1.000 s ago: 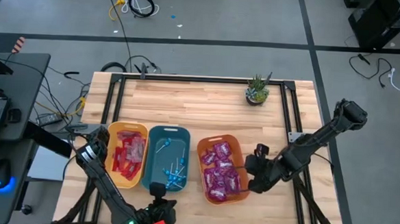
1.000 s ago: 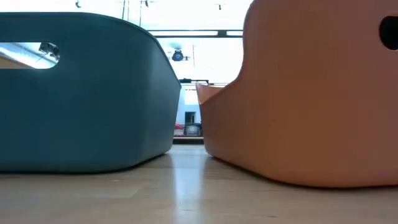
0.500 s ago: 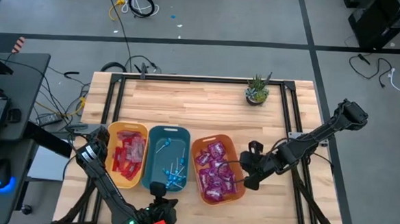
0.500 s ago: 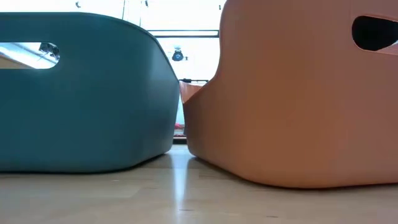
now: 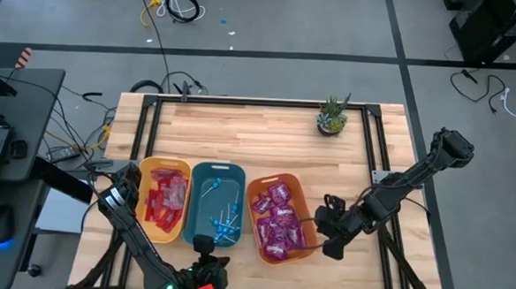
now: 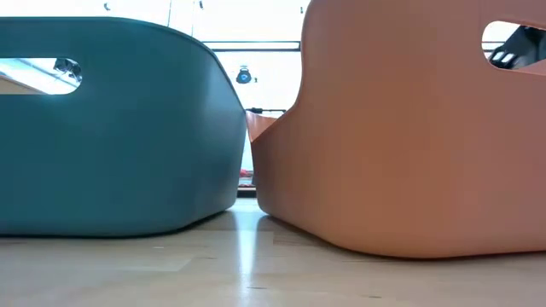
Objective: Sort candy
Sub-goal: Adjust the colored bins
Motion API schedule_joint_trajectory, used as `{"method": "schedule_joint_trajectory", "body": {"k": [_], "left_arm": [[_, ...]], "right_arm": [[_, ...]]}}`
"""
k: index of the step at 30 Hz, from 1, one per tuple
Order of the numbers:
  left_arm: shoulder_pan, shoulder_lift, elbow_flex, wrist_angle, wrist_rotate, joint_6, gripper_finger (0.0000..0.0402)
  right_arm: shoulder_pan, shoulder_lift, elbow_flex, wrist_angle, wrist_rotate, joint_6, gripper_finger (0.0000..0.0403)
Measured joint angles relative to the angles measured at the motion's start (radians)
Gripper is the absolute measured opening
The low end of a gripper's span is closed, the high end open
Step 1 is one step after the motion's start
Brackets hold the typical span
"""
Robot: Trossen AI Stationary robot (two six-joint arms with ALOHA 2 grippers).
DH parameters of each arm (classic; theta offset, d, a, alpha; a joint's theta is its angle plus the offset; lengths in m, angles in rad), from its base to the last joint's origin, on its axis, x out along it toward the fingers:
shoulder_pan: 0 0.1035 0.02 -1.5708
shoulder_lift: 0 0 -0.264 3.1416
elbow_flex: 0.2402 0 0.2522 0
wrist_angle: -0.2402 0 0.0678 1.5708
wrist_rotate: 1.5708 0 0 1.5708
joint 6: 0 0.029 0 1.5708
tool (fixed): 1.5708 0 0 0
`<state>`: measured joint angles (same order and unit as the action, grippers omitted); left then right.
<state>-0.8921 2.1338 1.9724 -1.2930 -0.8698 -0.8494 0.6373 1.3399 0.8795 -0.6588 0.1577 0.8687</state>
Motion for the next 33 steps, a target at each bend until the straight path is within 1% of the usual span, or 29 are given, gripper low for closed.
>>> {"method": "schedule_joint_trajectory", "body": {"k": [5, 10, 19, 26, 29, 33], "left_arm": [[0.000, 0.000, 0.000, 0.000, -0.020, 0.000, 0.0000], [0.000, 0.000, 0.000, 0.000, -0.020, 0.000, 0.0000], [0.000, 0.000, 0.000, 0.000, -0.023, 0.002, 0.0000], [0.000, 0.000, 0.000, 0.001, -0.036, 0.003, 0.0000], [0.000, 0.000, 0.000, 0.001, -0.036, 0.003, 0.0000], [0.000, 0.000, 0.000, 0.001, -0.036, 0.003, 0.0000]], "right_arm": [[0.046, 0.000, 0.000, 0.099, 0.001, 0.022, 0.0000], [0.056, 0.000, 0.000, 0.163, 0.019, 0.007, 0.0000], [0.034, 0.000, 0.000, 0.187, 0.085, -0.036, 0.0000], [0.016, 0.000, 0.000, 0.262, 0.088, -0.092, 0.0000], [0.017, 0.000, 0.000, 0.252, 0.081, -0.103, 0.0000], [0.051, 0.000, 0.003, 0.232, 0.052, -0.103, 0.0000]]}}
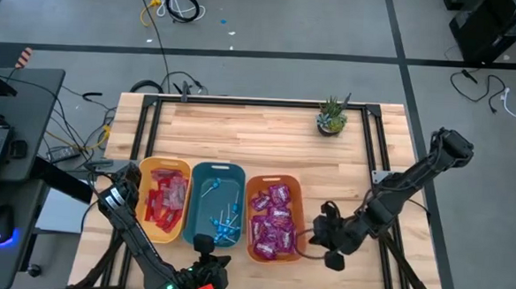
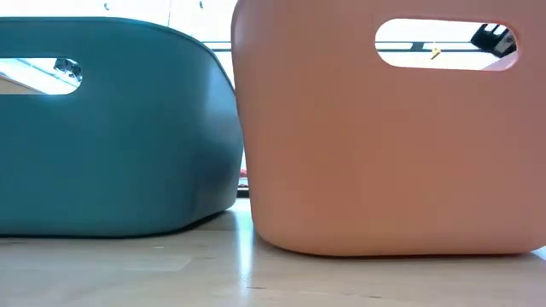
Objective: Sort candy
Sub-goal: Adjust the colored bins
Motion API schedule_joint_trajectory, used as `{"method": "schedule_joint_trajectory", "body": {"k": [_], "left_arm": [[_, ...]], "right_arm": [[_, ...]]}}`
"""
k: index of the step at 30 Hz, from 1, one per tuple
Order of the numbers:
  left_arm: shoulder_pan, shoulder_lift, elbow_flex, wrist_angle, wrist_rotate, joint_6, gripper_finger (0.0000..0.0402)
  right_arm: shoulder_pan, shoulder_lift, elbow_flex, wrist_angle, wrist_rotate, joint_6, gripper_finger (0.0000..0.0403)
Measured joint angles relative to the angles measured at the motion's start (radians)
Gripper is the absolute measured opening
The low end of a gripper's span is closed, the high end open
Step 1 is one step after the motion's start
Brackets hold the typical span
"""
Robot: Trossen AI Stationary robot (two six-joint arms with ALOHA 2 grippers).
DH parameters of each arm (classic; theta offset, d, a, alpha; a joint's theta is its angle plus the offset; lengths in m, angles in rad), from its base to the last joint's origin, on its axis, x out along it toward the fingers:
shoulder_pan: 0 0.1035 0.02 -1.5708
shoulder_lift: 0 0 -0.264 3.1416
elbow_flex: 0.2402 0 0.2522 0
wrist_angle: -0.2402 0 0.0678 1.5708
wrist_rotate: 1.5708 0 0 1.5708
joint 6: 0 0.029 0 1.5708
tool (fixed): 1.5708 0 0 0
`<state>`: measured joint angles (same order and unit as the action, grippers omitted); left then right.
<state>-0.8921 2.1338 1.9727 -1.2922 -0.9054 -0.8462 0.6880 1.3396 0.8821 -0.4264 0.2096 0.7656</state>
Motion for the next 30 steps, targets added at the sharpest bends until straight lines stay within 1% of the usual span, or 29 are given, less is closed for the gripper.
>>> {"method": "schedule_joint_trajectory", "body": {"k": [4, 6, 11, 13, 15, 19, 22, 25, 30], "left_arm": [[0.000, 0.000, 0.000, -0.001, 0.000, 0.000, 0.0000], [0.001, 0.000, 0.000, -0.001, 0.000, 0.000, 0.0000], [0.002, 0.000, 0.000, 0.010, -0.007, 0.000, 0.0000], [0.002, 0.000, 0.000, 0.017, -0.014, 0.001, 0.0000], [0.002, 0.000, 0.000, 0.015, -0.014, 0.005, 0.0000], [0.002, 0.000, 0.000, 0.013, -0.014, 0.038, 0.0000], [0.002, 0.000, 0.000, 0.014, -0.014, 0.050, 0.0000], [0.002, 0.000, 0.000, 0.015, -0.013, 0.050, 0.0000], [0.002, 0.000, 0.000, 0.017, -0.013, 0.044, 0.0000]], "right_arm": [[0.040, 0.000, 0.065, -0.047, 0.014, 0.022, 0.0000], [0.064, 0.000, 0.097, -0.047, 0.014, 0.002, 0.0000], [0.116, 0.021, 0.092, 0.060, 0.025, -0.129, 0.0000], [0.134, 0.062, 0.089, 0.059, 0.048, -0.210, 0.0000], [0.150, 0.113, 0.088, 0.064, 0.070, -0.259, 0.0000], [0.149, 0.221, 0.089, 0.114, 0.059, -0.273, 0.0000], [0.148, 0.265, 0.098, 0.112, 0.113, -0.271, 0.0000], [0.144, 0.279, 0.110, 0.112, 0.171, -0.278, 0.0000], [0.112, 0.278, 0.111, 0.096, 0.181, -0.288, 0.0000]]}}
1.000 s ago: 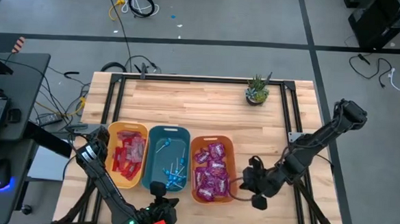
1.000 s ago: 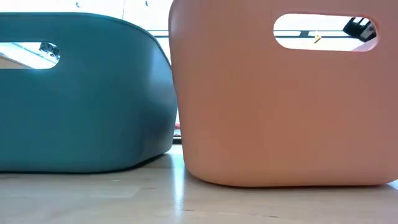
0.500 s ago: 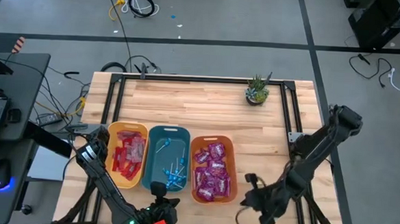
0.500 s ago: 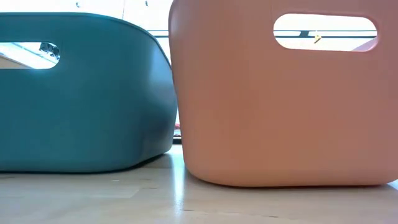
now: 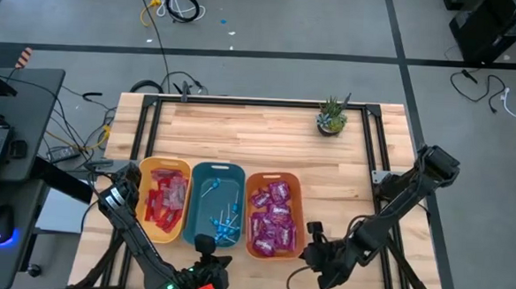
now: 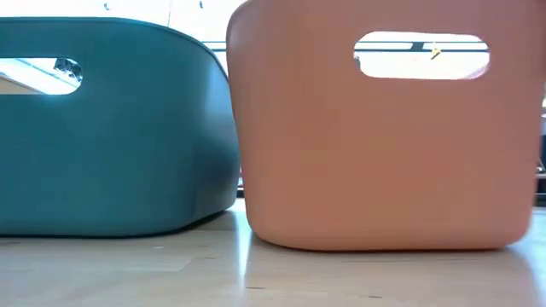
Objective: Sort candy
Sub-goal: Adjust the colored bins
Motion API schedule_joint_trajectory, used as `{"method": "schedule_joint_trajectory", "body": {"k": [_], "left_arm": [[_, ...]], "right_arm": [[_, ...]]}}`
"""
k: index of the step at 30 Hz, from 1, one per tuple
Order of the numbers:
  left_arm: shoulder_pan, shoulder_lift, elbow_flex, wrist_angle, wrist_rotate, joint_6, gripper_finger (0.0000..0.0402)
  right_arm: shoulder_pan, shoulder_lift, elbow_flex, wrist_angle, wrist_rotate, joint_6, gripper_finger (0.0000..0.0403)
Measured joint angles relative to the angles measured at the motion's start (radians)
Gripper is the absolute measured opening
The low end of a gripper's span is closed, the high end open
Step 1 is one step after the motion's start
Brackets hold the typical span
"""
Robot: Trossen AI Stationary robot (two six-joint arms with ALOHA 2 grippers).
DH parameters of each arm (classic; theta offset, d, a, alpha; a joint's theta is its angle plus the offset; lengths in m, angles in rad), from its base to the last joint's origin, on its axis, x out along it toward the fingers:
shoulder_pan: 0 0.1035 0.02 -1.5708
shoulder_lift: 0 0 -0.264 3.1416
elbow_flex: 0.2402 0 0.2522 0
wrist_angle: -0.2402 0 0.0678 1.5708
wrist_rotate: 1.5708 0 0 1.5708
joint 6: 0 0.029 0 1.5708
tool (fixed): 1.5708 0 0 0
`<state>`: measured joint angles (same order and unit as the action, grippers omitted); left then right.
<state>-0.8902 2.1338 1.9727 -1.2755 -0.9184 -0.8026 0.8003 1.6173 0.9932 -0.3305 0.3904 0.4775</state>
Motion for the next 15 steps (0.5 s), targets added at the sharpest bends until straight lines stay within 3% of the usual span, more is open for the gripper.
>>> {"method": "schedule_joint_trajectory", "body": {"k": [15], "left_arm": [[0.000, 0.000, 0.000, -0.001, 0.003, -0.013, 0.0000]], "right_arm": [[-0.037, 0.000, 0.000, -0.032, 0.049, 0.016, 0.0000]]}}
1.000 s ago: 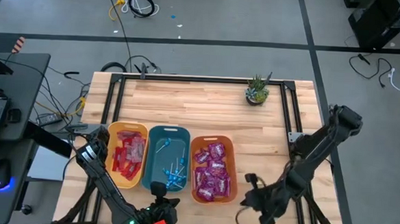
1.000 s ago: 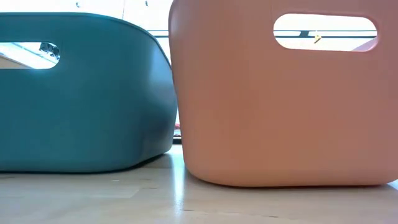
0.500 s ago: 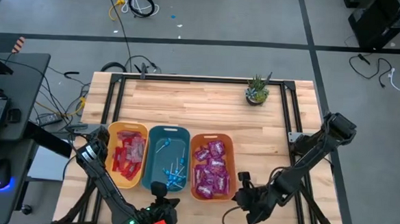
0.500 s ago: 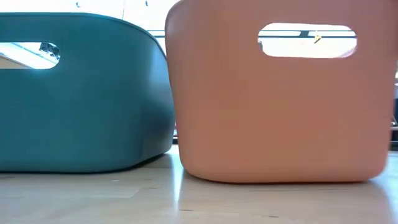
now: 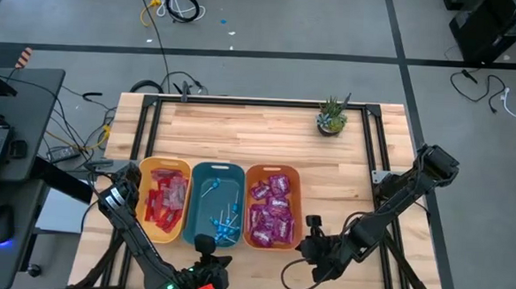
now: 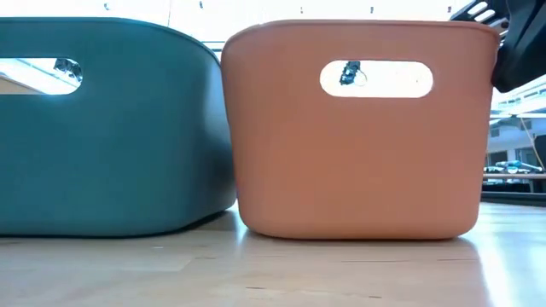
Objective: Sort candy
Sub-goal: Adjust the colored bins
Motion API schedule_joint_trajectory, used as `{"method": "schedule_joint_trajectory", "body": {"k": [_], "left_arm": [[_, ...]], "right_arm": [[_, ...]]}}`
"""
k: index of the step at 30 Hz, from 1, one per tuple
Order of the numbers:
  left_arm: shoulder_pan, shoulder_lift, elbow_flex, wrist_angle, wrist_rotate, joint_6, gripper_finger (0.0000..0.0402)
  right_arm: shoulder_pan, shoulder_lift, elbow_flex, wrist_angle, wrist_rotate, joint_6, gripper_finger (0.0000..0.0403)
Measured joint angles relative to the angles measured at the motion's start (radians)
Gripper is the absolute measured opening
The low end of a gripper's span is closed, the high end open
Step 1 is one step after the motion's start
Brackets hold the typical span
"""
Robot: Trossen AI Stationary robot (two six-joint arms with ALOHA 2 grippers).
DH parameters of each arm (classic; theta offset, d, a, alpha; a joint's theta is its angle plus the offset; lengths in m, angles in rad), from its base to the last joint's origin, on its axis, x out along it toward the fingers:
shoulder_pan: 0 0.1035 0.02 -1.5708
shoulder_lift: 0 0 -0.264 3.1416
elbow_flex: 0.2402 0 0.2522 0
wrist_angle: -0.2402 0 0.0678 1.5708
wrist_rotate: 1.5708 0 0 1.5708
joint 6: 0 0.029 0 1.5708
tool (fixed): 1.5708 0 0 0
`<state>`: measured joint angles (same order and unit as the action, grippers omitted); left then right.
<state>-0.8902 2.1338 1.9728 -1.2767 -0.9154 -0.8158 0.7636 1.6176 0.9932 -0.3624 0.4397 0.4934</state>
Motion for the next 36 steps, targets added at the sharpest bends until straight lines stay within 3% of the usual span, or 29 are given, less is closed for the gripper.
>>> {"method": "schedule_joint_trajectory", "body": {"k": [14, 19, 21, 24, 29, 32, 36], "left_arm": [[0.000, 0.000, 0.007, -0.046, -0.005, -0.003, 0.0000], [-0.006, 0.001, 0.115, -0.134, 0.053, -0.028, 0.0000], [-0.019, 0.000, 0.201, -0.181, 0.068, -0.059, 0.0000], [-0.040, -0.003, 0.297, -0.232, 0.119, -0.052, 0.0000], [-0.048, -0.003, 0.315, -0.293, 0.149, 0.004, 0.0000], [-0.045, -0.001, 0.264, -0.295, 0.146, 0.031, 0.0000], [-0.035, -0.001, 0.170, -0.292, 0.156, -0.063, 0.0000]], "right_arm": [[0.022, -0.010, 0.000, -0.001, 0.009, 0.005, 0.0000], [0.061, -0.089, 0.034, -0.118, -0.209, 0.149, 0.0000], [0.074, -0.114, 0.040, -0.215, -0.231, 0.251, 0.0000], [0.084, -0.140, 0.040, -0.371, -0.152, 0.375, 0.0000], [0.046, -0.133, 0.032, -0.546, 0.110, 0.472, 0.0000], [-0.004, -0.132, 0.001, -0.547, 0.136, 0.449, 0.0000], [-0.045, -0.131, -0.041, -0.483, 0.129, 0.402, 0.0000]]}}
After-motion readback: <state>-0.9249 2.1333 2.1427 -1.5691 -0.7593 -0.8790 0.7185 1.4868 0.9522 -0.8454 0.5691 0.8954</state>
